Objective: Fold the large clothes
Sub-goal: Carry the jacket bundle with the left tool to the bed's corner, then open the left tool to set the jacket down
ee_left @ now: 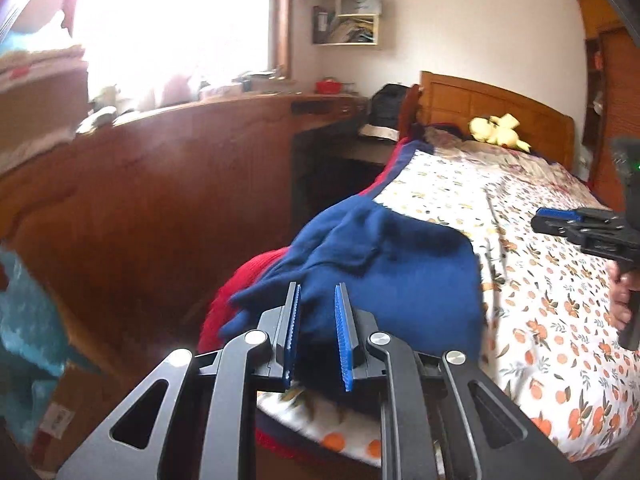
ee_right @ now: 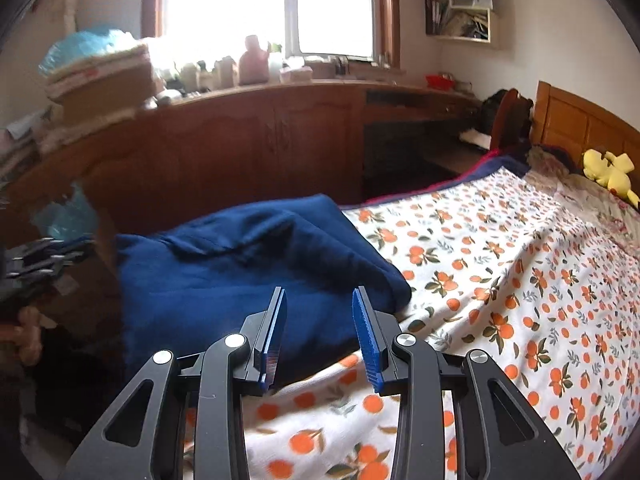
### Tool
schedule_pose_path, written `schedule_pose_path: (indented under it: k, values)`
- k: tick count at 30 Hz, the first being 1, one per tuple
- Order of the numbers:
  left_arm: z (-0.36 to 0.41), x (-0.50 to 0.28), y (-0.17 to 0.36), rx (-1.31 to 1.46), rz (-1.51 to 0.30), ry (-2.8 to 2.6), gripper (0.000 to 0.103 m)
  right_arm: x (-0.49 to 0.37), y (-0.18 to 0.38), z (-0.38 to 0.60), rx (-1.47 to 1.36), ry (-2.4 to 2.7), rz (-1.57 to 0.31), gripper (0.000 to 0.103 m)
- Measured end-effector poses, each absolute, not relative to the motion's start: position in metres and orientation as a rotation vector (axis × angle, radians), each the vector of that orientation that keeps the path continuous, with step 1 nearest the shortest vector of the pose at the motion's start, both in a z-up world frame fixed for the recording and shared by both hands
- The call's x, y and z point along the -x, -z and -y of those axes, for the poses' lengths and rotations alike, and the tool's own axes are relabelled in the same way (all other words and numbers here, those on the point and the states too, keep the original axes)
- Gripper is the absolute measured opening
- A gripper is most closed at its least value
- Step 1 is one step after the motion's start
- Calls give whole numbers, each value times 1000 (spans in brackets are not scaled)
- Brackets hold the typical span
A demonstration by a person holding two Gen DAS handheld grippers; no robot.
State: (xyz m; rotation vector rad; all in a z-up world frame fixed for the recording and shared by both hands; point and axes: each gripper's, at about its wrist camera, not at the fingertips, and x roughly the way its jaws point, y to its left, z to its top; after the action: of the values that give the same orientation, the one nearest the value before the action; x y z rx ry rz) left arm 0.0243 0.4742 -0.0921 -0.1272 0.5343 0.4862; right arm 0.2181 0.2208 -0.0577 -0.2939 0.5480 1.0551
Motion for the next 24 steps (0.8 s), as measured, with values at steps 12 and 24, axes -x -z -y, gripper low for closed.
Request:
schedule_pose_path:
  k: [12,24]
  values:
    - [-508,-58,156,212,-676,-542,19,-185,22,-161,273,-1079,-488,33]
    - [-457,-45,110,152,-539,-590,101,-185,21,-82,203,-997,-500,33]
